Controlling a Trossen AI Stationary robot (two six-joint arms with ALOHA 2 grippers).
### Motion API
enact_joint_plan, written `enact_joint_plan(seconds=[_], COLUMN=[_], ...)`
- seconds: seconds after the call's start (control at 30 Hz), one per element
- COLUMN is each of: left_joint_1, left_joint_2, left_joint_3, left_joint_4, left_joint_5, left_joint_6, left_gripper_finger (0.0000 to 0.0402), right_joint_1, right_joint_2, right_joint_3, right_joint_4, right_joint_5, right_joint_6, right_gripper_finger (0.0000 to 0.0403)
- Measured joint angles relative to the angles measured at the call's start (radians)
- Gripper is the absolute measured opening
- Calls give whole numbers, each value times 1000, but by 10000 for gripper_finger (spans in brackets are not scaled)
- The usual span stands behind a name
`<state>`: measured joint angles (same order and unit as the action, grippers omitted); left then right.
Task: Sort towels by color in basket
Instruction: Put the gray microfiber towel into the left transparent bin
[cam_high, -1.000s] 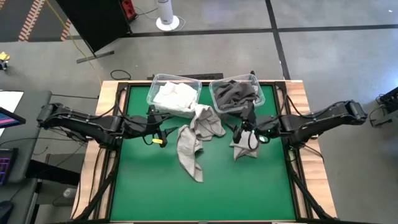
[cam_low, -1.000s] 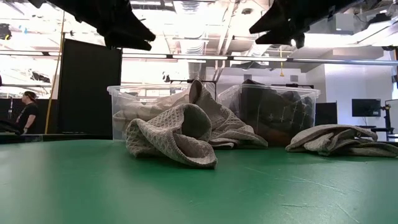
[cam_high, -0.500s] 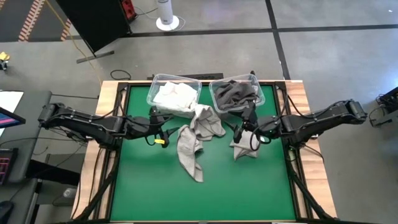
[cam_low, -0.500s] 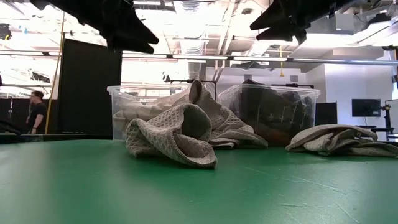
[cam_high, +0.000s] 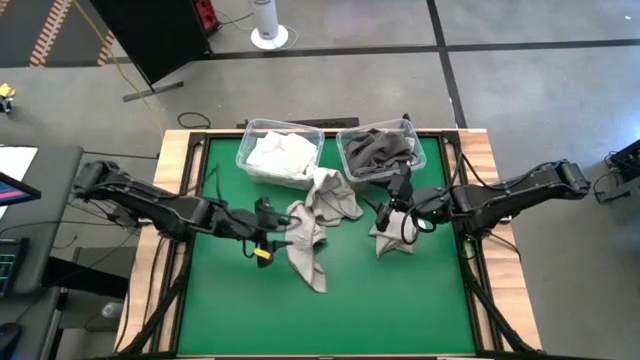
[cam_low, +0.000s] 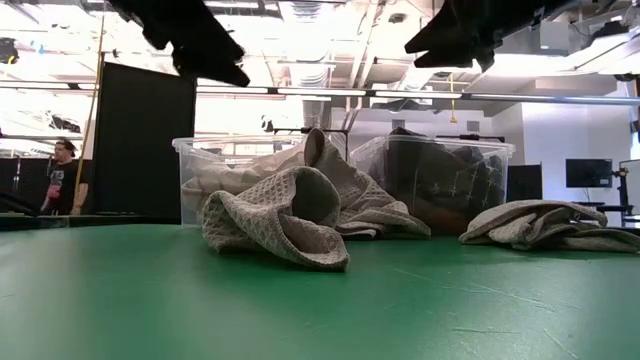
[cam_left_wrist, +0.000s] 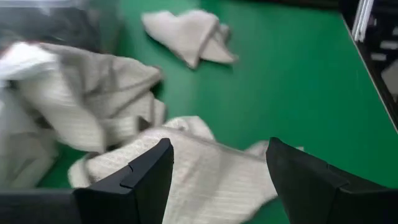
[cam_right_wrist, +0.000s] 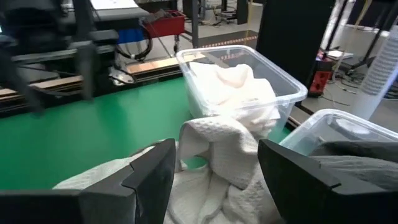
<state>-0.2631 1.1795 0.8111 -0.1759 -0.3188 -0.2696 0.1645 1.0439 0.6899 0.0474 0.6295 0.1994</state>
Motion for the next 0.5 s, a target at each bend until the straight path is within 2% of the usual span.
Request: enact_joint_plan(seconds=[0.07, 0.23, 0.5], left_joint_1=[-19, -30, 58], left_joint_2=[65, 222, 431], left_joint_3=[57, 196, 369], left_joint_4=[-61, -207, -304], left_joint_5=[-1, -2, -7], left_joint_6=[10, 161, 328], left_gripper_finger=[247, 247, 247], right_joint_1=[-13, -36, -34], right_joint_2=[0, -7, -34], right_joint_3=[0, 0, 0], right_joint_4=[-1, -3, -11], right_joint_5=[0, 0, 0], right_joint_6=[-6, -18, -20], right_gripper_finger=[272, 272, 272])
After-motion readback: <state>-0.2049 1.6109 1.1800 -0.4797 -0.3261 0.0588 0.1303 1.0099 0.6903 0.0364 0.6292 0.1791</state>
